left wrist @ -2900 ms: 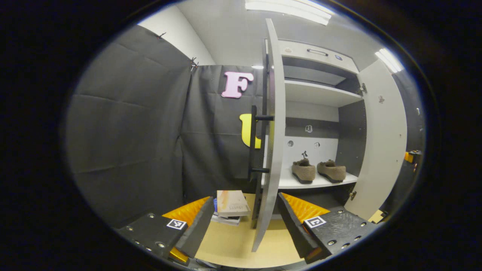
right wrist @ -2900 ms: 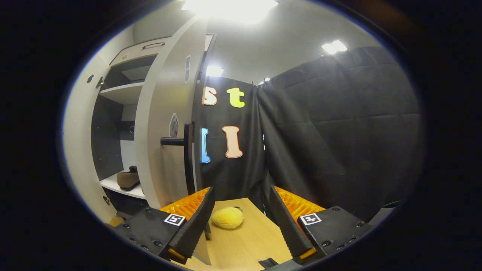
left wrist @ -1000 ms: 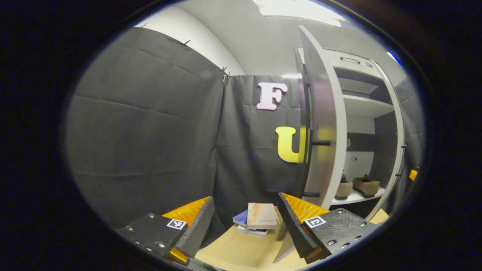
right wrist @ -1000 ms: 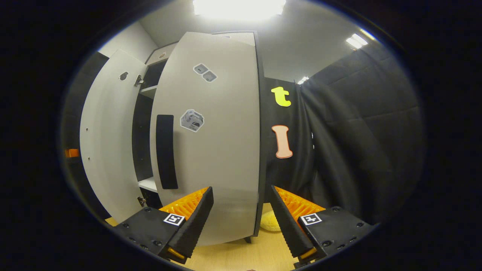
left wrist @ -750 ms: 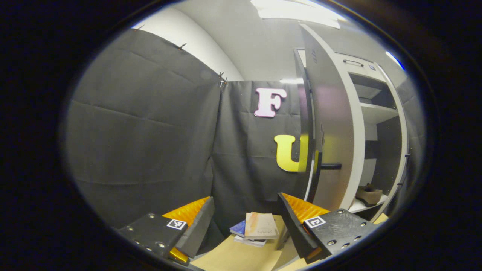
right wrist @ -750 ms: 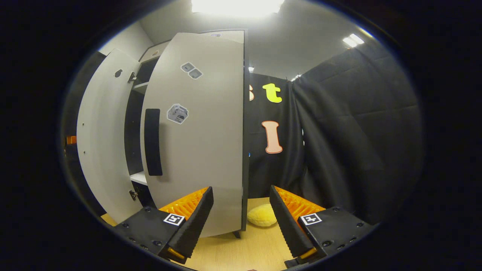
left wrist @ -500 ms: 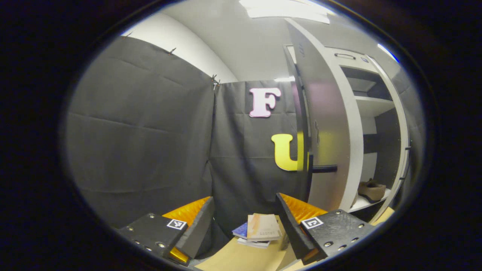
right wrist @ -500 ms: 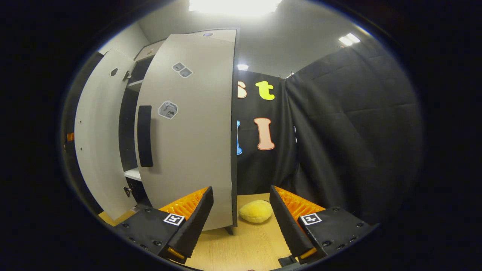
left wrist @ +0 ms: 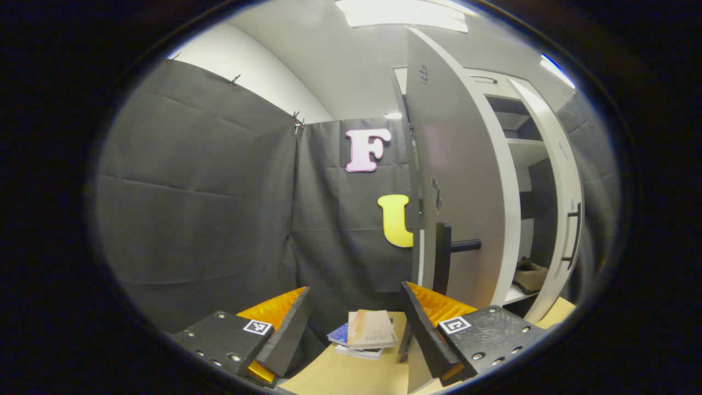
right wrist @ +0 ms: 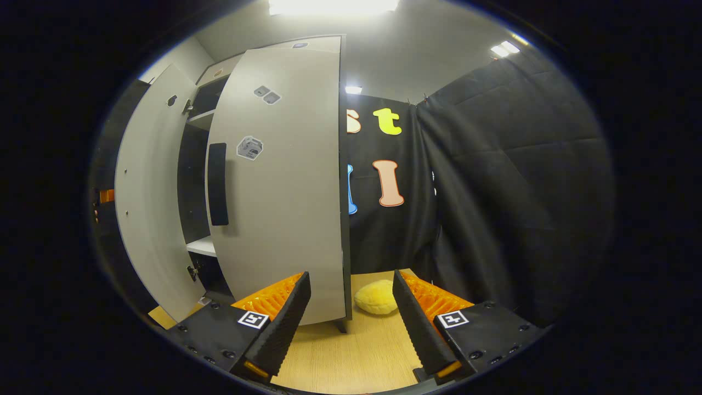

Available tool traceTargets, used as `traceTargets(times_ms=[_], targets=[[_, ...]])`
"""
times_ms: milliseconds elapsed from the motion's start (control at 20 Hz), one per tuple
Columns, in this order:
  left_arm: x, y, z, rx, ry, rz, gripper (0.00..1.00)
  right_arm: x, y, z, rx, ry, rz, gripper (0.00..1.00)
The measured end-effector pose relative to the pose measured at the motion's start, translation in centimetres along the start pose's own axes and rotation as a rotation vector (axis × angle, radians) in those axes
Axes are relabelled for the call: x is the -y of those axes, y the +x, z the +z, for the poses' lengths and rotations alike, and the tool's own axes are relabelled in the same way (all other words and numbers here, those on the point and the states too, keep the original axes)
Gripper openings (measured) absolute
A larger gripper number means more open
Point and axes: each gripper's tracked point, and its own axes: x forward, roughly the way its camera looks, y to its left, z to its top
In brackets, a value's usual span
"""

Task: Grab one shoe with the right hand and put it into the shoe cabinet, grab the other shoe with the left hand and put it into the shoe cabinet; then close the right door with the right hand and the left door with the left hand.

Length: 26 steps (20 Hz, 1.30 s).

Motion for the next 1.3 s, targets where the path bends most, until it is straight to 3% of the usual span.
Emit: traceTargets(times_ms=[550, 600, 700, 800, 900, 1000, 1050, 1300], targets=[[12.4, 1.1, -0.1, 0.014, -0.041, -0.167, 1.00, 2.2, -0.7, -0.4, -0.007, -0.026, -0.027, 0.96], [13.7, 1.6, -0.3, 0.012, -0.052, -0.179, 0.94, 2.5, -0.7, -0.3, -0.010, -0.031, -0.031, 0.96], [16.1, 2.5, 0.0, 0.007, -0.065, -0.206, 1.00, 2.6, -0.7, -0.5, -0.009, -0.038, -0.038, 0.96], [17.7, 3.3, 0.4, 0.011, -0.044, -0.211, 0.94, 2.5, -0.9, -0.6, -0.007, -0.036, -0.041, 0.96], [18.5, 3.5, 0.8, 0.018, -0.012, -0.206, 1.00, 2.6, -0.9, -0.5, -0.003, -0.032, -0.039, 0.96], [18.5, 3.5, 0.5, 0.023, -0.005, -0.209, 0.94, 2.5, -0.9, -0.3, 0.000, -0.031, -0.032, 0.96], [18.3, 3.4, 0.4, 0.018, -0.011, -0.214, 1.00, 2.4, -1.1, -0.2, 0.004, -0.031, -0.027, 0.93], [15.4, 1.3, 0.4, 0.004, -0.007, -0.199, 1.00, 0.9, -1.6, 2.8, 0.060, -0.005, 0.028, 0.95]])
